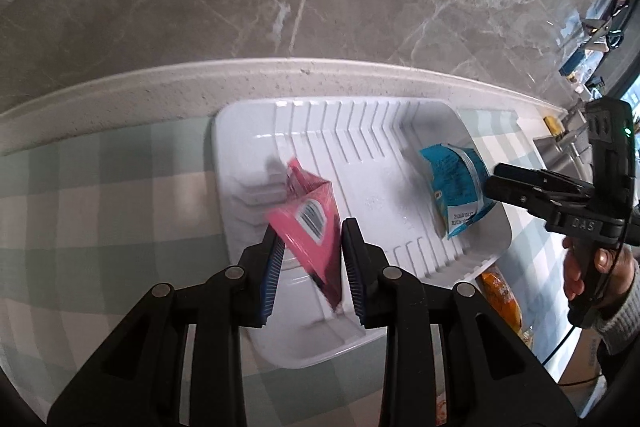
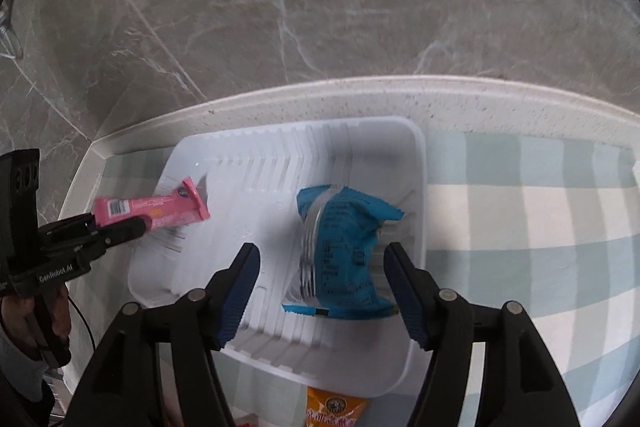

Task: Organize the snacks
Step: 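Carry both packets to the white tray and open both tools, then grasp the red bag with the left tool while the right tool grasps the gold wrapper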

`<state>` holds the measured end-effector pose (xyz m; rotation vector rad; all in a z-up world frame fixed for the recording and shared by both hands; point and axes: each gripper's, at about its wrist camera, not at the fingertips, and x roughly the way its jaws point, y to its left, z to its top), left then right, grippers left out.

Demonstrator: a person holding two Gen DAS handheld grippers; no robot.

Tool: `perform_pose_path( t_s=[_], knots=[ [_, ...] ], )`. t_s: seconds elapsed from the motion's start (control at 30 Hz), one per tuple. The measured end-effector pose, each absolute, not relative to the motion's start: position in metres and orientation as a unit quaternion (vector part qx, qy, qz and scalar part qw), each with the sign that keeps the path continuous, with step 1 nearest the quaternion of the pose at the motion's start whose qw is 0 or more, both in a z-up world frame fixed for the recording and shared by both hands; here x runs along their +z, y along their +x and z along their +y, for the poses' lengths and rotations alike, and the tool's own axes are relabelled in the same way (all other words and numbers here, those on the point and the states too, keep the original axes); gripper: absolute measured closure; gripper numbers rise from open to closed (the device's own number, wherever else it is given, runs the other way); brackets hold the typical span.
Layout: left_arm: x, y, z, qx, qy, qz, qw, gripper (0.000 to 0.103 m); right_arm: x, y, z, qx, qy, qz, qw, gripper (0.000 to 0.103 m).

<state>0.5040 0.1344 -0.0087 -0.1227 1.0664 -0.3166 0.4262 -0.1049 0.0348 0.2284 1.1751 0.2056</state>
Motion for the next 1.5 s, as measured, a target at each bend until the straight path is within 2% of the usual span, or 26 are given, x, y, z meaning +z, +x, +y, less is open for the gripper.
perform_pose_path(
  t_s=[0.37, 0.87, 1.5],
  knots=[
    [0.013, 0.481, 0.14, -0.153, -0.057, 0.498, 0.851, 0.074, 0.063, 0.387, -0.102, 0.101, 0.104, 0.53, 0.836, 0.033],
    [0.015, 0.431, 0.12, -0.191, -0.044, 0.515, 0.834, 0.074, 0.085, 0.313, -0.123, 0.084, 0.146, 0.523, 0.835, 0.031],
    [-0.013, 0.281, 0.118, -0.202, -0.019, 0.569, 0.797, 0.074, 0.04, 0.191, -0.129, 0.055, 0.166, 0.579, 0.796, 0.03]
  ],
)
